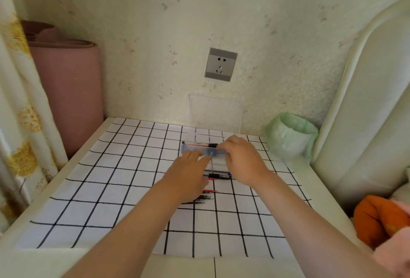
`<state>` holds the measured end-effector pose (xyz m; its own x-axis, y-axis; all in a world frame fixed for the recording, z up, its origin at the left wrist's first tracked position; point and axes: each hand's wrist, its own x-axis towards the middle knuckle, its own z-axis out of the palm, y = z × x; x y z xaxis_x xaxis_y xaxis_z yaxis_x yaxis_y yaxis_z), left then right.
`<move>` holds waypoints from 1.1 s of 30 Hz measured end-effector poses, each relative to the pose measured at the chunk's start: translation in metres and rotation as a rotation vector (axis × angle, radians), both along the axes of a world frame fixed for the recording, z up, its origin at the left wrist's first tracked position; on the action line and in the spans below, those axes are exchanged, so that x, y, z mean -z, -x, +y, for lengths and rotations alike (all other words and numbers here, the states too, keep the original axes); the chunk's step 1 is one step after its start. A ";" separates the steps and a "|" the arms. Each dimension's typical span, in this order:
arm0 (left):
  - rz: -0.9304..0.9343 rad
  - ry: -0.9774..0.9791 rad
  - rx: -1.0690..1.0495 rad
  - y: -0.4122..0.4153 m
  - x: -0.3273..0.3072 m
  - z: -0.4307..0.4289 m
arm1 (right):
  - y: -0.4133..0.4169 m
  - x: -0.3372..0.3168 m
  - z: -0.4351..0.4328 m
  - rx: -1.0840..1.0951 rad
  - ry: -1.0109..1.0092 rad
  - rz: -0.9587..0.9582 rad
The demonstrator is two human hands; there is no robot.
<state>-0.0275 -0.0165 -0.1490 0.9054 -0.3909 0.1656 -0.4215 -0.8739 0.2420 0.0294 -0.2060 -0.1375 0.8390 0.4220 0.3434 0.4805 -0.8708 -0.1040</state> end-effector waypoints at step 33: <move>-0.198 -0.086 0.029 0.005 0.008 -0.020 | 0.053 -0.004 -0.009 0.033 0.040 0.201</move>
